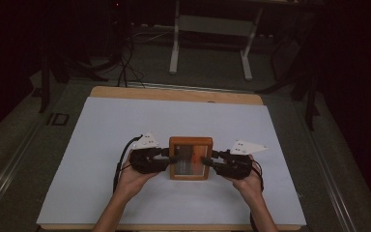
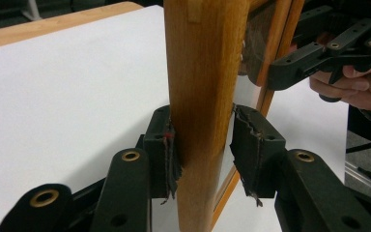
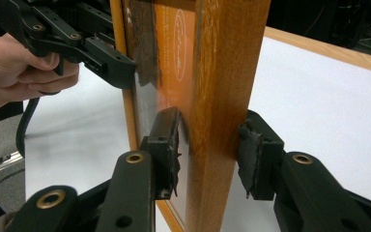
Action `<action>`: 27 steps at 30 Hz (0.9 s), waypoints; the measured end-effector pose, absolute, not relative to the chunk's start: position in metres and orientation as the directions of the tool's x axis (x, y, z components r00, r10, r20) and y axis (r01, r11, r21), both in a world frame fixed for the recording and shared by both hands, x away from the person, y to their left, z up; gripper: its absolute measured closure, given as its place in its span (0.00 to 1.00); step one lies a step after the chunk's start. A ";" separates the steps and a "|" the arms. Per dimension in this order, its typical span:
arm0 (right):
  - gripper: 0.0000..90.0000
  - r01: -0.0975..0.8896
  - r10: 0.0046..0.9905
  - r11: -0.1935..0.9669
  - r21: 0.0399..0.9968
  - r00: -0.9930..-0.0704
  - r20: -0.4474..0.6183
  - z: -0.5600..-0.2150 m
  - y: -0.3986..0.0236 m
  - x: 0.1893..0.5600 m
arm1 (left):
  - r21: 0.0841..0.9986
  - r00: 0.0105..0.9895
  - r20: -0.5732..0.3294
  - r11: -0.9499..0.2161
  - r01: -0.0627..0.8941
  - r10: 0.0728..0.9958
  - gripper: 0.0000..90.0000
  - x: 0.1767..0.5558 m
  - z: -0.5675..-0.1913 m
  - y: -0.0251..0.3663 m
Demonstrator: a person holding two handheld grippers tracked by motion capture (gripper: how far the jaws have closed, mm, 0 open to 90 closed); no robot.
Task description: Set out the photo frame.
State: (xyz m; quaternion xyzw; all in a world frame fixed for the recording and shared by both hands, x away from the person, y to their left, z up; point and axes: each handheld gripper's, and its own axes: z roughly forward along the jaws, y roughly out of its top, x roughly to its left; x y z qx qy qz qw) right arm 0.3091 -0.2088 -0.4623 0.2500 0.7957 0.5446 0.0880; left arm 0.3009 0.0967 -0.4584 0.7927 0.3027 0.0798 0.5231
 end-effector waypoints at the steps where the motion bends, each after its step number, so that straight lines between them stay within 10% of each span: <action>1: 0.69 0.306 0.494 0.278 0.910 -0.859 0.138 -0.464 -0.208 0.310 | 0.877 0.803 -0.191 -0.268 0.398 0.565 0.68 0.301 -0.459 0.097; 27: 0.68 0.374 0.521 0.266 0.888 -0.831 0.194 -0.484 -0.203 0.323 | 0.860 0.783 -0.211 -0.269 0.433 0.586 0.67 0.315 -0.475 0.099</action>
